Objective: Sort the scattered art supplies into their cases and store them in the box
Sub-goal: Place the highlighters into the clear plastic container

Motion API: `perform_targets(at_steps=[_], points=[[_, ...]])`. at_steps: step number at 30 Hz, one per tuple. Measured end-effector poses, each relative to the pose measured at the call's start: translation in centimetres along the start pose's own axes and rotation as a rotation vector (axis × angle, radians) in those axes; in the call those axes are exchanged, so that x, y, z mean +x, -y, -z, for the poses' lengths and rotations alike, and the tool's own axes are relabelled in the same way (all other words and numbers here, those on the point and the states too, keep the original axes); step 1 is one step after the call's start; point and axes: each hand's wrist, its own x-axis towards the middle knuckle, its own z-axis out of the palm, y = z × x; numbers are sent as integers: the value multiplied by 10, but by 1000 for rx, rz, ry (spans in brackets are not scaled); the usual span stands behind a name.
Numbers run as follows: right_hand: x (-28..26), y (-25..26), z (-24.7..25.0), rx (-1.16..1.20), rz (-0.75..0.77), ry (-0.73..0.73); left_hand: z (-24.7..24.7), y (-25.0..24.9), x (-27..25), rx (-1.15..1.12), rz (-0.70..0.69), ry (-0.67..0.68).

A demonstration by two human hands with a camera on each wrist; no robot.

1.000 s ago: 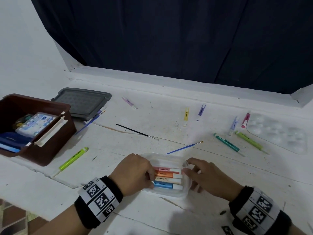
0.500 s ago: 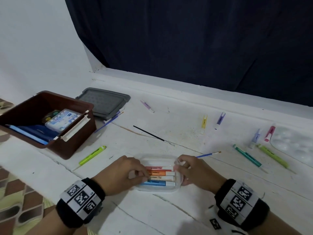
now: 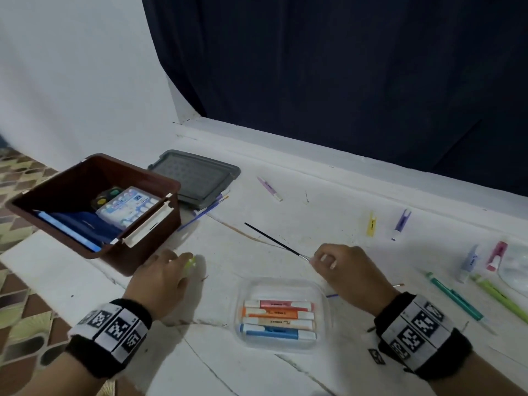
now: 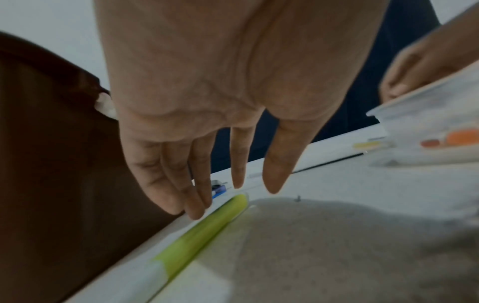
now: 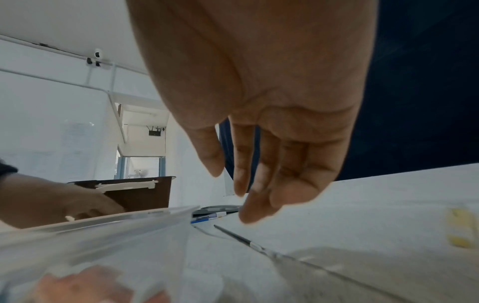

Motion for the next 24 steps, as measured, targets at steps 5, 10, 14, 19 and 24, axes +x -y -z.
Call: perform_targets(at_steps=[5,10,14,19,24], points=[[50,9,-1,-8,80,-83,8,0,10,-13,-73,11],[110,13,-9,-135,223,-25,21,-10,20,-274,-56,68],[162,13,-26,-246,307,14,36,-21,44,-605,-115,-74],[211,20,-44,-467,253,187,50,-37,68,-1158,-12,-75],[232,24,-58,-638,189,306,60,-43,80,-1360,39,-94]])
